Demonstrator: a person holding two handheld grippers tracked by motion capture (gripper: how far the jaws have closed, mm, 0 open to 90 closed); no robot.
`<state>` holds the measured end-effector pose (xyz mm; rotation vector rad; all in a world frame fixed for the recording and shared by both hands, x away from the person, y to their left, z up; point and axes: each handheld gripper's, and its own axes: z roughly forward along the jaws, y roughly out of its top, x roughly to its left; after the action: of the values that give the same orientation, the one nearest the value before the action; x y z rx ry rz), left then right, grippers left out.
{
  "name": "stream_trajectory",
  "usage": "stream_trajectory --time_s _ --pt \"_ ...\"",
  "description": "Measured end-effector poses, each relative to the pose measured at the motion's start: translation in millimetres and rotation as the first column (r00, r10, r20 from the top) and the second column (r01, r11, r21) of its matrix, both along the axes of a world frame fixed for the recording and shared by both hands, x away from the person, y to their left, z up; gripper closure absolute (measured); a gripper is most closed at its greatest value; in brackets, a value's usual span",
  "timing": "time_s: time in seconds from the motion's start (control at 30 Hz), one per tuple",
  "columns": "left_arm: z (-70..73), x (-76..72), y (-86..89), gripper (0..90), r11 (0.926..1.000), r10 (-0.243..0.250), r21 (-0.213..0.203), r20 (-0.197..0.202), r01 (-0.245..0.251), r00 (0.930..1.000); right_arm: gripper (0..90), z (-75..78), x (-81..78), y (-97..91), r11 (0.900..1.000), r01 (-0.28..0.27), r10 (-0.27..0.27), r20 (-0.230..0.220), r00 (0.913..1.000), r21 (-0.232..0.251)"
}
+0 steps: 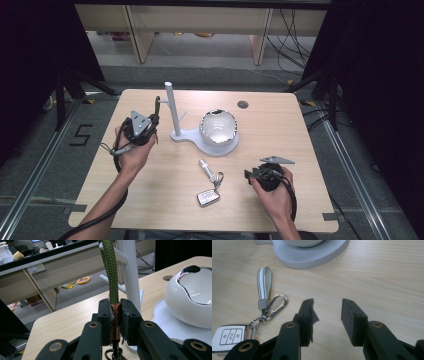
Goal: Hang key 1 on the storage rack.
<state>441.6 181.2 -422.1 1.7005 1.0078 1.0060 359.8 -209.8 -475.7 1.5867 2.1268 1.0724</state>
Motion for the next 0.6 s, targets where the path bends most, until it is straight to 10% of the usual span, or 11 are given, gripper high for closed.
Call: stream_trajectory --time_s 0.6 --pt "-1.3 -1.1 -6.7 78.1 0.9984 0.008 0.057 0.019 -0.009 0.9998 62.4 -1.0 0.7 1.0 1.0 0.006 -0.006 0.003 1.0 -0.002"
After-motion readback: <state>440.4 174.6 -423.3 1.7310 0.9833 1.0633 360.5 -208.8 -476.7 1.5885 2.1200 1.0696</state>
